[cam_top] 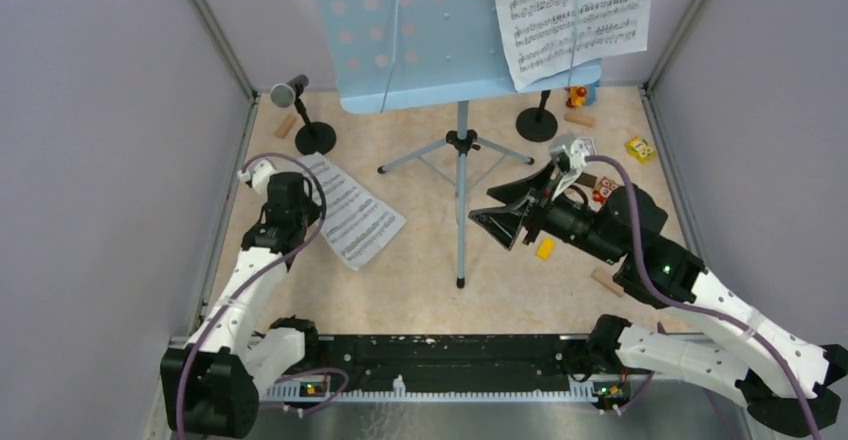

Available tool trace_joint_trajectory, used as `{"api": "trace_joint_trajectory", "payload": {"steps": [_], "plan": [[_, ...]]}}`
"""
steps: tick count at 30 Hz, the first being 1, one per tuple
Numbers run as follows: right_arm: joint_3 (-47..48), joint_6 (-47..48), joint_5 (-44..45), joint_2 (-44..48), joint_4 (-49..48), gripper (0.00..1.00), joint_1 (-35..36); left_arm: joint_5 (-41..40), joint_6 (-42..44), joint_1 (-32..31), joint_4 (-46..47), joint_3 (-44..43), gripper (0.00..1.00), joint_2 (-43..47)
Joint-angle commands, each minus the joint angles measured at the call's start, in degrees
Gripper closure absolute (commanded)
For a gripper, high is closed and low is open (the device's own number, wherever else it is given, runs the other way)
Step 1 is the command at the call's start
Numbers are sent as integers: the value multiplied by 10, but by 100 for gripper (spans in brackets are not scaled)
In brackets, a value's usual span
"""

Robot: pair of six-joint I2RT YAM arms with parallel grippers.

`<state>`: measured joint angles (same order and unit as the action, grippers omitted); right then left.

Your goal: Pack up the instrument practice props

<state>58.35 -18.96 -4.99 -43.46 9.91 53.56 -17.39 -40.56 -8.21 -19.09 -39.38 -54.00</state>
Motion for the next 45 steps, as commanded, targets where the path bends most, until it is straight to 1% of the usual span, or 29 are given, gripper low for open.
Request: {"api": "trace_joint_trajectory", "payload": {"steps": [1,3,5,6,10,12,15,16,18,19,20,21,27,29,34,37,39,40,42,43,45], "plan": [[-54,-39,15,34,11,35,-3,-60,-45,45,46,18,100,-21],[-70,-41,27,51,19,35,-3,-106,-41,56,44,18,100,-23],[-77,-40,38,56,31,35,-3,-125,-40,72,42,15,100,-25],[-79,-40,44,58,39,35,-3,-129,-42,77,42,14,100,-28],[-83,-44,82,59,74,36,-3,-122,-34,114,49,6,93,-60],[-89,-48,102,63,100,36,-3,-115,-31,123,37,-10,87,-76],[-92,-54,131,71,131,35,-3,-116,-25,129,14,-26,73,-89],[-92,-54,136,74,138,35,-3,-119,-25,130,7,-29,65,-89],[-92,-55,146,82,150,35,-3,-122,-29,133,-7,-35,36,-82],[-91,-56,151,87,156,35,-3,-120,-31,135,-12,-37,19,-77],[-89,-56,158,92,161,35,-3,-118,-34,136,-22,-40,7,-72],[-86,-55,164,97,169,35,-3,-119,-37,139,-37,-47,2,-64],[-35,-59,225,105,253,35,-3,-99,-29,146,-133,-114,2,-7],[-9,-52,232,101,291,35,-3,-71,6,147,-130,-142,2,26],[64,-9,216,87,376,35,-3,56,170,147,-116,-228,1,109],[93,17,195,91,395,35,-3,128,235,145,-136,-298,1,135],[108,36,177,94,394,35,-3,165,257,113,-169,-356,1,126],[113,42,170,96,392,35,-3,206,271,102,-167,-373,1,126],[123,50,164,101,386,34,-3,286,282,89,-142,-393,1,130],[127,52,163,104,382,34,-3,343,282,87,-120,-402,1,129],[130,54,162,110,379,34,-3,420,276,86,-80,-430,1,123]]}}
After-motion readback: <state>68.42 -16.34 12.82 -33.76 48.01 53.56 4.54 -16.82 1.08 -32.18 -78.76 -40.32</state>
